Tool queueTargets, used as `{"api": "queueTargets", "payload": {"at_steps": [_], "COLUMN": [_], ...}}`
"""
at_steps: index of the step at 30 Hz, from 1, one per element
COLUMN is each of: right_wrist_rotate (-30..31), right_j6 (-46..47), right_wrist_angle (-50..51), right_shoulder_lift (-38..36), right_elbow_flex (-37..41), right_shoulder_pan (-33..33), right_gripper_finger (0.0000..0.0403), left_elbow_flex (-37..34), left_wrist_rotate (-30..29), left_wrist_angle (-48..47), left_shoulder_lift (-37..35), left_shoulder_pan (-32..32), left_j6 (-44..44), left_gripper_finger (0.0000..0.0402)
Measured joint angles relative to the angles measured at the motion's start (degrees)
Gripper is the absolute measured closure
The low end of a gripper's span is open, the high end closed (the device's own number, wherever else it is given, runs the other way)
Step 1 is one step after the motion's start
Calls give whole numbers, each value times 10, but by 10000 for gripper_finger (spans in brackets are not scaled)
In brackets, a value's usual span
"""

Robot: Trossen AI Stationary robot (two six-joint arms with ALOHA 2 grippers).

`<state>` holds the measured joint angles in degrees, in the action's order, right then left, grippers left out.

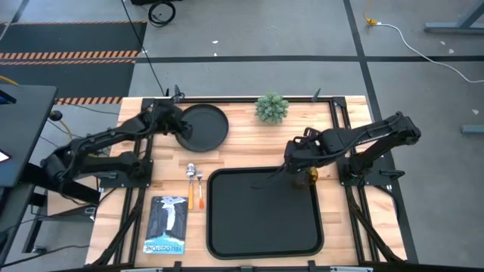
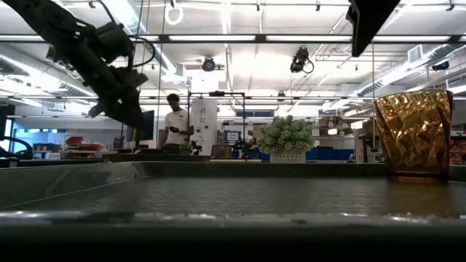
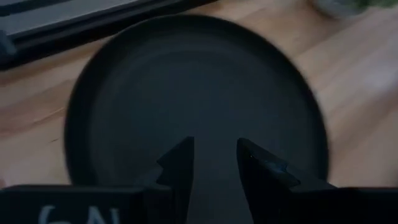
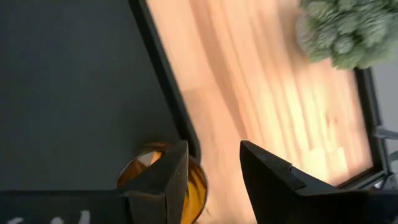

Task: Pick and place plate/cup/fork/spoon on tray
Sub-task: Put the black plate on the black serving tray

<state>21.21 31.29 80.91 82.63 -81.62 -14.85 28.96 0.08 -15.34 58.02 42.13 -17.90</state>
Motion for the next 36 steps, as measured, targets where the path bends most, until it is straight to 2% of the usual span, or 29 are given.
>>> {"api": "queueTargets", "payload": {"at_steps": [7,17,24,30,36], "right_wrist_rotate": [8,8,9,12,13], "right_j6": [-10,-35,-45,-45,-45], "right_wrist_angle": [-33,-67,-79,-91,-91], "right_shoulder_lift": [-36,-40,-39,-39,-39], "right_elbow_flex": [0,0,1,1,1], "right_shoulder_pan": [0,0,0,0,0], "right_gripper_finger": [250,250,250,250,250], "left_elbow_flex": [45,188,280,301,299], "left_wrist_rotate": [-11,-11,10,13,13], "left_wrist_angle": [-28,-124,-195,-210,-211], "left_shoulder_lift": [74,249,338,389,409], "left_shoulder_pan": [48,129,170,191,198], "left_j6": [42,125,161,180,200], "left_gripper_finger": [271,271,271,271,271]}}
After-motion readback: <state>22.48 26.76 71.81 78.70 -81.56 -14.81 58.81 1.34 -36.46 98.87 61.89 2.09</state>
